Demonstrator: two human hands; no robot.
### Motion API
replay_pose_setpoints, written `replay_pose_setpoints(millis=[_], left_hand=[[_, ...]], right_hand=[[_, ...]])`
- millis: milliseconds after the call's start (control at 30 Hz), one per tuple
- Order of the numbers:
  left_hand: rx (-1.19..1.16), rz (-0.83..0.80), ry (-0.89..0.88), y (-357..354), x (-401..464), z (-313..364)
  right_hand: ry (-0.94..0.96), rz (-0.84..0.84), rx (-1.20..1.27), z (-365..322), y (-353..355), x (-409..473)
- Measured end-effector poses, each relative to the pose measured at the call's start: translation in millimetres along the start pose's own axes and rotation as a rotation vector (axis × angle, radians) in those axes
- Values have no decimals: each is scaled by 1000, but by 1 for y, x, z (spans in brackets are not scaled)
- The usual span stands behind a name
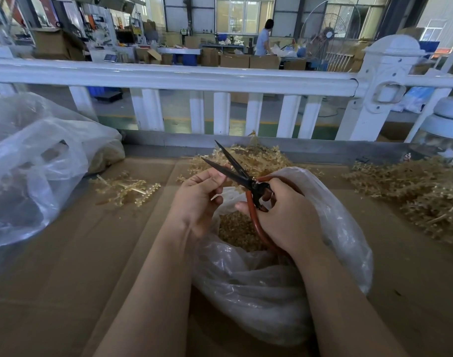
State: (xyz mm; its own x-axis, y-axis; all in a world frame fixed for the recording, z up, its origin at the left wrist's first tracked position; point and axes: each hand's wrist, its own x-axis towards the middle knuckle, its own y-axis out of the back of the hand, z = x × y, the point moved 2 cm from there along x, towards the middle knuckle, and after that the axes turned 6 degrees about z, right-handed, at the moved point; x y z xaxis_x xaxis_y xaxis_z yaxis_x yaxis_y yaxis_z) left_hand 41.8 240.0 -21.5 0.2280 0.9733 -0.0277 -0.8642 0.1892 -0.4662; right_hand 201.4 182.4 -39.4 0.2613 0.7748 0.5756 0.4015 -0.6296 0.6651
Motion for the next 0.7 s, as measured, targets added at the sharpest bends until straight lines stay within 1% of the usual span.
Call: replay_pose_setpoints(millis=[267, 700], left_hand=[[0, 7, 8, 0, 0, -1], [11, -29, 9, 1, 2, -2]], right_hand=[[64, 93, -35, -4, 5, -2], [107, 132, -50, -3, 3, -2]])
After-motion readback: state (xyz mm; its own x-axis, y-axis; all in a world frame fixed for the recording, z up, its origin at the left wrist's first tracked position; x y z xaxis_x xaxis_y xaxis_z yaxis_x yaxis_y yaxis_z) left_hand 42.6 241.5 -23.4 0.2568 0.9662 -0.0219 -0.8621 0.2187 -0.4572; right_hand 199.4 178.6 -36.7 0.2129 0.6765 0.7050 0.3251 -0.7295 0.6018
